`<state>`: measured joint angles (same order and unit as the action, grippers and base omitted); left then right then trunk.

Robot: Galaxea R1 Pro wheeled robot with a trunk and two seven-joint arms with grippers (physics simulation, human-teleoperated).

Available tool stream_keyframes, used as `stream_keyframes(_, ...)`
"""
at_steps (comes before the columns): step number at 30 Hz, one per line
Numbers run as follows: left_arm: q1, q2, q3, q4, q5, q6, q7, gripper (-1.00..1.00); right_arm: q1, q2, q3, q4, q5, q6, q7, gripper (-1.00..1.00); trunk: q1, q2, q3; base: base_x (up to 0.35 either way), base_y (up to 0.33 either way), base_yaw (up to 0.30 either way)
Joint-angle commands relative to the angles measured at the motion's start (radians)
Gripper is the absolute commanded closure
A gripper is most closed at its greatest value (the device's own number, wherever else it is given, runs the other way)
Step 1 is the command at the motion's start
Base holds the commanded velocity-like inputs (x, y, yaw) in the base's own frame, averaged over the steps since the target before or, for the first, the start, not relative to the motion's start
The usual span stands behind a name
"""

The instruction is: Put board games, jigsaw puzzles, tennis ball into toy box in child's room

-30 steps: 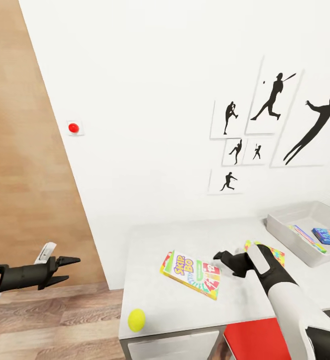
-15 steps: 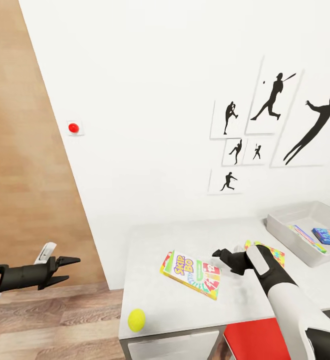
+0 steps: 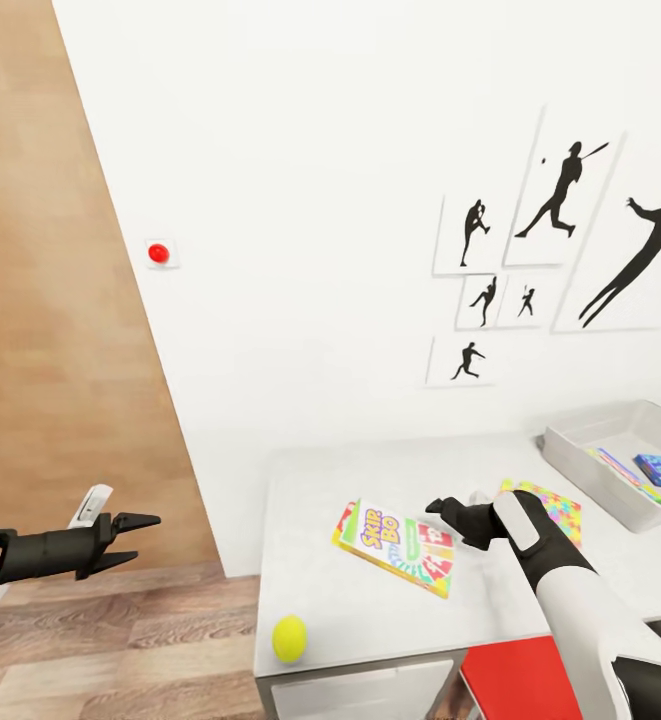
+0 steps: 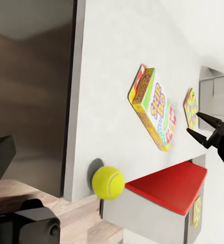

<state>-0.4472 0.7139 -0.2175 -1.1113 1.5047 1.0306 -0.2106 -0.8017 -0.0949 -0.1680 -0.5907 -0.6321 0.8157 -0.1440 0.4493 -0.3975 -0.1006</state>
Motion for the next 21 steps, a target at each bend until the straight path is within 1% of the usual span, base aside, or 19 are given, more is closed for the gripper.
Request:
stream_keyframes(1, -0.002, 0.001, -0.002, 0.001, -0.007, 0.000, -0.010, -1.00, -0.001, 0.000, -0.002, -0.001, -0.011, 0.004, -0.009, -1.00, 0.001, -0.002, -0.004, 0.000, 0.059, 0.000)
stream_keyframes(7, -0.001, 0.000, 0.020, 0.001, -0.007, 0.001, -0.010, -1.00, -0.001, -0.001, -0.002, -0.001, -0.011, 0.003, -0.009, -1.00, 0.001, -0.002, -0.013, 0.000, 0.054, 0.000)
stream_keyframes(12, -0.002, 0.000, 0.025, 0.001, -0.007, 0.000, -0.010, -1.00, -0.001, -0.002, -0.002, -0.001, -0.011, 0.003, -0.009, -1.00, 0.001, -0.002, -0.021, 0.000, 0.051, 0.000)
stream_keyframes(21, -0.002, -0.001, 0.026, 0.001, -0.007, 0.000, -0.010, -1.00, -0.001, -0.002, -0.002, -0.001, -0.011, 0.003, -0.009, -1.00, 0.001, -0.002, -0.036, 0.000, 0.006, 0.000)
